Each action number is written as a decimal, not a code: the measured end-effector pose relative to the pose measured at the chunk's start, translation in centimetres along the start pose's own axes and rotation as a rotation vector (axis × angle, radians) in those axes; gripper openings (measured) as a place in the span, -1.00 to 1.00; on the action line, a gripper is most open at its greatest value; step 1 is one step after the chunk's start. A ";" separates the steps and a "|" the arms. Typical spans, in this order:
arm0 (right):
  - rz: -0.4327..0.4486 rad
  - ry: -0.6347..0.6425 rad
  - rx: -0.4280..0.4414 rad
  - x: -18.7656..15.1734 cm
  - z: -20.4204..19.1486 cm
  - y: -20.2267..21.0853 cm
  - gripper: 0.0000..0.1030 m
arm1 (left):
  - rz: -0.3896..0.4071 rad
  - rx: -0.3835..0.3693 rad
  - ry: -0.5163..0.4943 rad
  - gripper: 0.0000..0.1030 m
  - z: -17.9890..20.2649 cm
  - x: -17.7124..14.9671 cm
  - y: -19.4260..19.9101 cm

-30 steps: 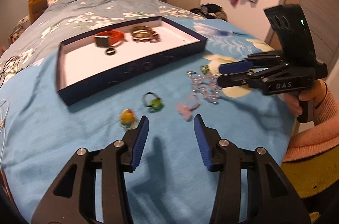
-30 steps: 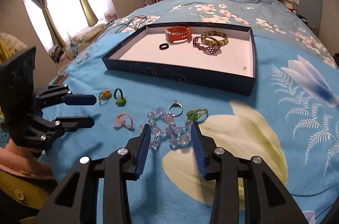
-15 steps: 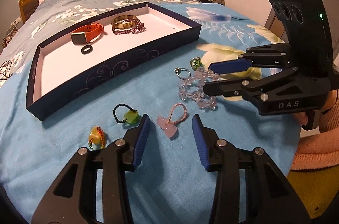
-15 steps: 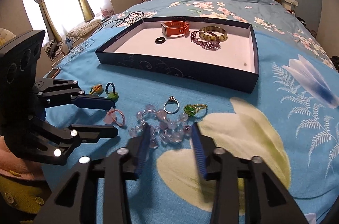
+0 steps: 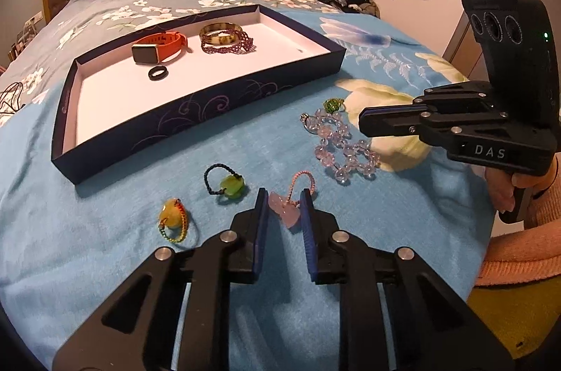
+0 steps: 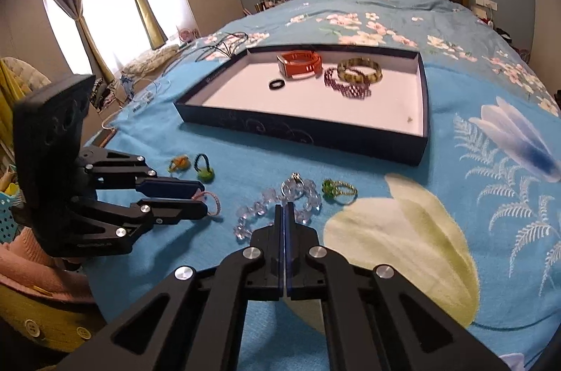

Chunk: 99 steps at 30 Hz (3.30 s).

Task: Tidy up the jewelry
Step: 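Grasp the pink heart pendant by its chain with the left tool, then grasp the crystal bead bracelet with the right tool while the left tool holds the pendant, then carry the pendant with the left tool while the right tool carries the crystal bracelet into the box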

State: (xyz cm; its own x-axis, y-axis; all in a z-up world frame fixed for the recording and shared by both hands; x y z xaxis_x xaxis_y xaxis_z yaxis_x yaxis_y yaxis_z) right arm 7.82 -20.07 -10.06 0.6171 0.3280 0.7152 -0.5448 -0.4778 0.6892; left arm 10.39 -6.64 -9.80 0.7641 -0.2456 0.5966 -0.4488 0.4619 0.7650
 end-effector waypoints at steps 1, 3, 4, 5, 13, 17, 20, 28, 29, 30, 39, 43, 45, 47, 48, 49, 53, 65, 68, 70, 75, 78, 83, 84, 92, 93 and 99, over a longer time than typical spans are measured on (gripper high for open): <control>0.006 -0.001 0.003 0.1 0.0 0.2 -1.00 | 0.006 0.000 0.004 -0.64 -0.1 0.0 0.2; 0.008 0.002 -0.003 0.3 -0.1 0.3 -1.00 | 0.016 -0.005 0.010 -0.64 -0.2 0.1 0.6; -0.005 -0.005 0.004 0.3 0.0 0.1 -0.92 | 0.020 -0.006 0.014 -0.64 -0.3 0.2 0.7; -0.023 -0.018 0.004 0.2 0.2 -0.2 -0.78 | 0.025 -0.003 0.017 -0.64 -0.3 0.2 0.9; -0.080 0.053 -0.043 -0.6 -1.5 -2.0 -0.54 | 0.029 -0.008 0.038 -0.64 -0.9 0.1 1.1; -0.092 0.071 -0.034 -0.7 -1.9 -2.2 -0.85 | 0.027 -0.013 0.046 -0.64 -1.1 0.0 1.0; -0.082 0.049 -0.021 -0.8 -1.6 -2.0 -0.85 | 0.029 -0.015 0.052 -0.64 -1.1 0.1 1.0; 0.018 0.031 -0.018 0.9 -1.1 0.7 -0.85 | 0.074 -0.024 0.061 -0.64 -1.4 0.6 2.4; 0.029 0.030 -0.016 1.2 -1.1 1.0 -0.85 | 0.082 -0.023 0.062 -0.64 -1.5 0.7 2.6; 0.047 0.027 -0.007 1.6 -1.1 1.4 -0.85 | 0.090 -0.021 0.062 -0.64 -1.5 0.9 2.9; 0.136 0.064 -0.020 4.4 -1.1 3.5 -0.85 | 0.154 -0.002 0.071 -0.63 -2.3 3.0 4.7; 0.163 0.084 -0.031 5.8 -0.8 3.8 -0.85 | 0.173 0.012 0.077 -0.63 -2.9 4.0 5.1; 0.172 0.091 -0.039 6.5 -0.5 3.7 -0.85 | 0.180 0.020 0.077 -0.63 -3.2 4.5 5.2; 0.182 0.092 -0.035 7.3 -0.1 3.5 -0.85 | 0.185 0.028 0.076 -0.63 -3.4 5.1 5.2; 0.185 0.093 -0.037 7.5 -0.1 3.5 -0.85 | 0.187 0.032 0.076 -0.63 -3.5 5.3 5.2; 0.188 0.094 -0.037 7.8 0.1 3.3 -0.85 | 0.190 0.037 0.075 -0.63 -3.6 5.6 5.2; 0.190 0.089 -0.033 8.8 0.7 2.4 -0.85 | 0.199 0.055 0.072 -0.63 -4.1 6.8 5.1; 0.182 0.064 -0.036 10.8 2.5 -0.2 -0.85 | 0.174 0.088 0.070 -0.63 -5.2 9.2 2.7; 0.171 0.058 -0.039 11.1 2.9 -1.0 -0.85 | 0.164 0.092 0.078 -0.63 -5.6 9.8 2.0; 0.161 0.048 -0.032 11.2 3.2 -1.6 -0.85 | 0.157 0.096 0.081 -0.63 -5.9 10.1 1.5; 0.147 0.024 -0.019 11.5 3.9 -3.0 -0.85 | 0.133 0.105 0.090 -0.63 -6.6 10.6 0.3; 0.143 0.009 -0.011 11.7 4.2 -3.6 -0.85 | 0.121 0.108 0.096 -0.63 -6.9 10.9 -0.4; 0.130 -0.020 0.000 11.9 4.8 -4.7 -0.85 | 0.102 0.113 0.103 -0.63 -7.2 11.2 -1.4; 0.128 -0.025 0.001 11.9 4.9 -5.0 -0.85 | 0.099 0.115 0.103 -0.63 -7.3 11.3 -1.6; 0.111 -0.062 0.022 11.8 5.7 -6.2 -0.85 | 0.080 0.124 0.105 -0.63 -7.6 11.8 -2.7; 0.110 -0.063 0.023 11.7 5.7 -6.3 -0.85 | 0.079 0.125 0.105 -0.63 -7.6 11.9 -2.8; 0.111 -0.063 0.025 11.7 5.7 -6.3 -0.85 | 0.072 0.130 0.112 -0.63 -7.7 12.0 -3.3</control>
State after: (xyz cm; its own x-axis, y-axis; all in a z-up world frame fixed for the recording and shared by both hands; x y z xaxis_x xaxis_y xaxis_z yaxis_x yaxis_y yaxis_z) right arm 21.72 -17.89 -6.72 0.5886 0.2209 0.7776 -0.5978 -0.5286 0.6027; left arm 24.64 -4.52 -7.05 0.7715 -0.1164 0.6255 -0.5544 0.3594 0.7507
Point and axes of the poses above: each gripper's, at about its wrist camera, not at the fingertips, and y roughly against the way its jaws point, z to its right, x to its top, the point moved 2 cm from there along -y, roughly the way its jaws point, and after that the axes turned 10 degrees about y, right-handed, at the moved point
